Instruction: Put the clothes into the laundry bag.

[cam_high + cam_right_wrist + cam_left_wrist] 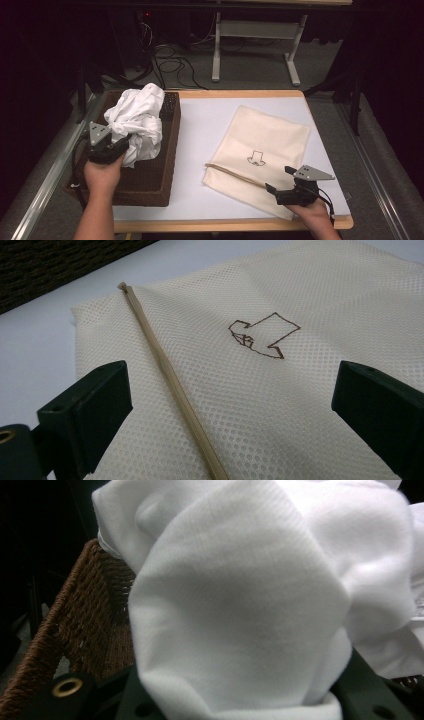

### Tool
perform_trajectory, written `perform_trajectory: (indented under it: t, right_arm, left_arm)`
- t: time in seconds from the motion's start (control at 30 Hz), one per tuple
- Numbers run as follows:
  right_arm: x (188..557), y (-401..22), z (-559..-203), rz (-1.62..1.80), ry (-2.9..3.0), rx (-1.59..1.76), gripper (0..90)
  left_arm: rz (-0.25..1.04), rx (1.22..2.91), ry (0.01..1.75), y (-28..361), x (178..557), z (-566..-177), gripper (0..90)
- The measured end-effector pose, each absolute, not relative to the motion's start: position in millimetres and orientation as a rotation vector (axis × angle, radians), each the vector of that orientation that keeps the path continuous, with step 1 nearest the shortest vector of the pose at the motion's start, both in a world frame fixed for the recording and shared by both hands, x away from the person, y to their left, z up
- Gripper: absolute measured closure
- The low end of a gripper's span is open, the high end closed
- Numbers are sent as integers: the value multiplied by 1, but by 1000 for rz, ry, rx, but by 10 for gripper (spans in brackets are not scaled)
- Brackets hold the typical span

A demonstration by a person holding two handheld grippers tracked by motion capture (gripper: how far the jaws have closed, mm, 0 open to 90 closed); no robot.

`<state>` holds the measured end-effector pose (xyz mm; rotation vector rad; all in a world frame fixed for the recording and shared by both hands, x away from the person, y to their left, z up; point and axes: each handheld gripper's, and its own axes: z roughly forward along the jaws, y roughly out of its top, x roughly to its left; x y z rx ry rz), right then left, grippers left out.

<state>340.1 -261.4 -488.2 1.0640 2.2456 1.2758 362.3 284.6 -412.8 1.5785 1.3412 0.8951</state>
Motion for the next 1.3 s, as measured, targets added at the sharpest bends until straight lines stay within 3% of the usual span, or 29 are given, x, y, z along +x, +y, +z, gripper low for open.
perform_trajectory:
  t: [0.57,1.3]
  right_arm:
    - [341,-260,-489,1281,2240,1061,31]
    - [339,-262,-488,1295,2228,1069,32]
  left_arm:
    - [906,1461,1313,291,355,-397,620]
    - [956,1372,1190,264,340,-333,627]
